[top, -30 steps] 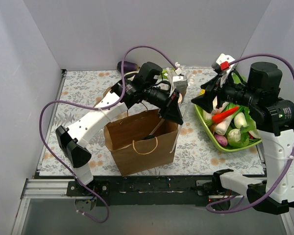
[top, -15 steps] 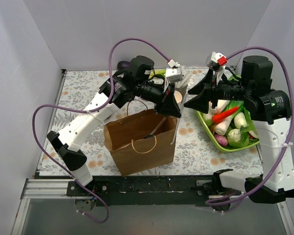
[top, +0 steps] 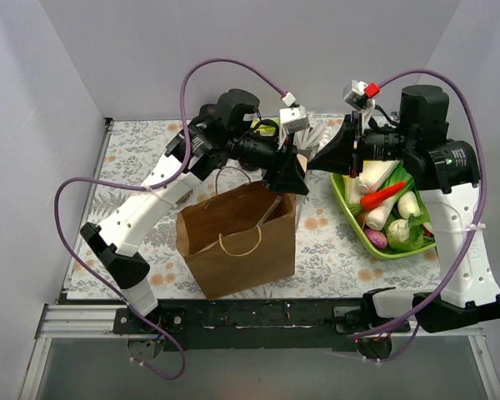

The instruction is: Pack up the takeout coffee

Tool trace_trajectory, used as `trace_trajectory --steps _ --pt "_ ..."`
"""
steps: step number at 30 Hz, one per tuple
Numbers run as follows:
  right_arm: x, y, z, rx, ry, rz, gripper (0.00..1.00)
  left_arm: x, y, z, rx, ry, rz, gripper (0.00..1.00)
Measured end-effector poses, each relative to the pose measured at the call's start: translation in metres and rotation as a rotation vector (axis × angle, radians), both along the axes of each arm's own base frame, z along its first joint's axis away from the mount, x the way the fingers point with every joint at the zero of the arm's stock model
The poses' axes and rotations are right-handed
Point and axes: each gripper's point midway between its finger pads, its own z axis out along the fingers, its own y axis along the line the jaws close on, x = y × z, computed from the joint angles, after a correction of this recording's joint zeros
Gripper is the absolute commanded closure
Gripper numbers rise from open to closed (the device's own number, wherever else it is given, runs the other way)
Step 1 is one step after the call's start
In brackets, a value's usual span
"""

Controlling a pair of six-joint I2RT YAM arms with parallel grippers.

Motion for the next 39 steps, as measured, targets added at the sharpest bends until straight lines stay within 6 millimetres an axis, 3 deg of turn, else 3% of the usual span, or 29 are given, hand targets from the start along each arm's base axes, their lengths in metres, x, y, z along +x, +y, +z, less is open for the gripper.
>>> trace_trajectory --steps 2,6,9,11,15,18,20,24,27,31,39 --pt "0.008 -0.001 0.008 -0.003 -0.021 -0.020 0.99 0.002 0.000 0.005 -0.005 -0.013 0.015 0.35" --pt "0.027 -0.014 0.045 0.006 -0.150 -0.120 0.99 0.007 0.003 0.032 -0.050 -0.061 0.063 0.26" --pt "0.030 -0.030 0.081 0.021 -0.280 -0.207 0.99 0.019 0.011 0.058 -0.101 -0.109 0.119 0.22" --pt "0.029 -0.037 0.098 0.034 -0.362 -0.249 0.99 0.033 0.021 0.070 -0.123 -0.131 0.176 0.19" --pt "0.042 -0.042 0.103 0.042 -0.432 -0.314 0.99 0.081 0.058 0.084 -0.137 -0.163 0.360 0.16" --pt "0.082 -0.046 0.078 0.024 -0.406 -0.400 0.99 0.118 0.093 0.088 -0.126 -0.199 0.526 0.15" --pt "0.112 -0.047 0.055 0.003 -0.369 -0.449 0.99 0.132 0.112 0.091 -0.118 -0.219 0.607 0.15" --pt "0.188 -0.047 -0.005 -0.047 -0.272 -0.535 0.99 0.139 0.143 0.097 -0.112 -0.256 0.708 0.15" --pt "0.229 -0.046 -0.042 -0.076 -0.223 -0.573 0.99 0.134 0.159 0.103 -0.118 -0.282 0.751 0.15" --pt "0.260 -0.045 -0.063 -0.078 -0.216 -0.603 0.99 0.126 0.169 0.109 -0.123 -0.305 0.771 0.15" --pt "0.293 -0.041 -0.070 -0.058 -0.231 -0.620 0.99 0.130 0.171 0.104 -0.107 -0.306 0.780 0.14"
